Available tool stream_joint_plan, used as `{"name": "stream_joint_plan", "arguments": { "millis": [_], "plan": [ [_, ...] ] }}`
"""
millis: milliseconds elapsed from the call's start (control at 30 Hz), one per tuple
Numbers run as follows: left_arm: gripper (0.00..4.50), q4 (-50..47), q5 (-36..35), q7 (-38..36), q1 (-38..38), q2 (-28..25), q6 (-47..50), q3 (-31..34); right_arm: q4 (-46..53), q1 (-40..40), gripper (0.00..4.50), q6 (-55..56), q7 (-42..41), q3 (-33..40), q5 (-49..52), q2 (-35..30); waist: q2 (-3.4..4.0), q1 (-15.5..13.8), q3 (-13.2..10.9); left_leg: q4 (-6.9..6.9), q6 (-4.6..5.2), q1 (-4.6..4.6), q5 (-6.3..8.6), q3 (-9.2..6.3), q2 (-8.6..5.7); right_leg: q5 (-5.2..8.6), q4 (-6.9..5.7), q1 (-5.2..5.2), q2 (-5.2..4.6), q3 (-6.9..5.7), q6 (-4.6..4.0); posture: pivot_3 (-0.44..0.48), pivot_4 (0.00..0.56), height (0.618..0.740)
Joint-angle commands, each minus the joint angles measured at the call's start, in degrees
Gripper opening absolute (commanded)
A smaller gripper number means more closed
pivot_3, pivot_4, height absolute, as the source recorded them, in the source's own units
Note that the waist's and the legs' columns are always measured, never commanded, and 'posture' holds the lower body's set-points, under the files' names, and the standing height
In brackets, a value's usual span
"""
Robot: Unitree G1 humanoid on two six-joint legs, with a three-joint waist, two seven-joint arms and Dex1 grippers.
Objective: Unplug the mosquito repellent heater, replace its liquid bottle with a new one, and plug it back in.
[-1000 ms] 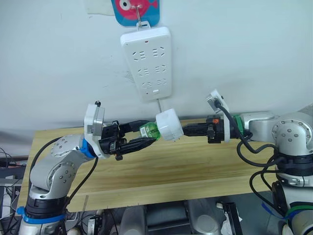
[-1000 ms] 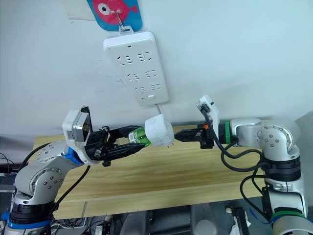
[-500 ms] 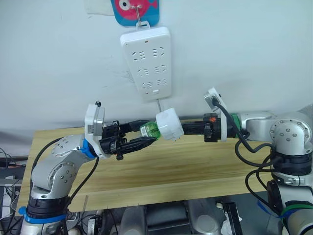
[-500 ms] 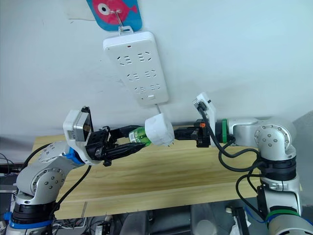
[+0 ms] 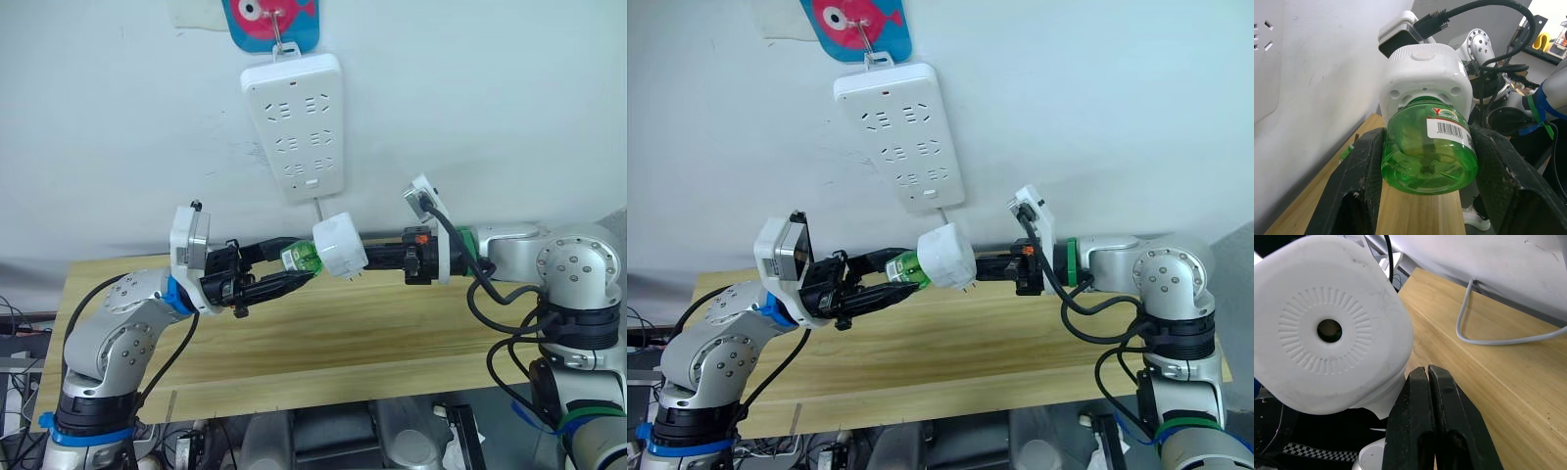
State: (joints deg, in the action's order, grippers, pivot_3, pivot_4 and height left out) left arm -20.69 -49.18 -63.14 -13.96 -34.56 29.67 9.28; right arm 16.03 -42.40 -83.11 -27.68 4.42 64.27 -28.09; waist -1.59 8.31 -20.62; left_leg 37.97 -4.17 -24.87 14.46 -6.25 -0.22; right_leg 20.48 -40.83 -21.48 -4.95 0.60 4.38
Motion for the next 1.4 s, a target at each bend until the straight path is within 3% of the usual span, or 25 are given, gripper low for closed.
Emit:
{"name": "stream_joint_plan", "arguments": {
  "millis": [33,833,1400],
  "plan": [
    [2.28,-1.33,-0.88,-0.24,0.01,0.10,-0.51,-0.01,2.38,-0.97,0.07,-0.08,-0.40,0.76,2.14,0.14,0.00,0.00,0.00,0.00,0.00,0.00,0.00,0.00,0.00,0.00,0.00,0.00,0.00,0.00,0.00,-0.214,0.308,0.740],
    [2.28,3.34,5.41,-2.64,-1.73,0.09,-5.38,-3.87,11.77,-1.58,0.07,1.00,-6.33,-5.75,1.25,-5.98,0.00,0.04,0.00,0.00,0.00,0.00,0.00,-0.01,0.00,0.00,0.01,-0.01,0.00,0.00,0.00,-0.233,0.316,0.740],
    [2.28,6.68,7.64,-5.37,-3.59,1.33,-6.88,-6.44,12.84,-7.47,0.07,6.00,-14.39,-9.97,-1.90,-10.73,0.00,0.17,0.00,0.00,0.00,0.00,0.00,-0.01,0.00,0.00,0.02,-0.02,0.00,-0.01,0.00,-0.242,0.313,0.740]
  ]
}}
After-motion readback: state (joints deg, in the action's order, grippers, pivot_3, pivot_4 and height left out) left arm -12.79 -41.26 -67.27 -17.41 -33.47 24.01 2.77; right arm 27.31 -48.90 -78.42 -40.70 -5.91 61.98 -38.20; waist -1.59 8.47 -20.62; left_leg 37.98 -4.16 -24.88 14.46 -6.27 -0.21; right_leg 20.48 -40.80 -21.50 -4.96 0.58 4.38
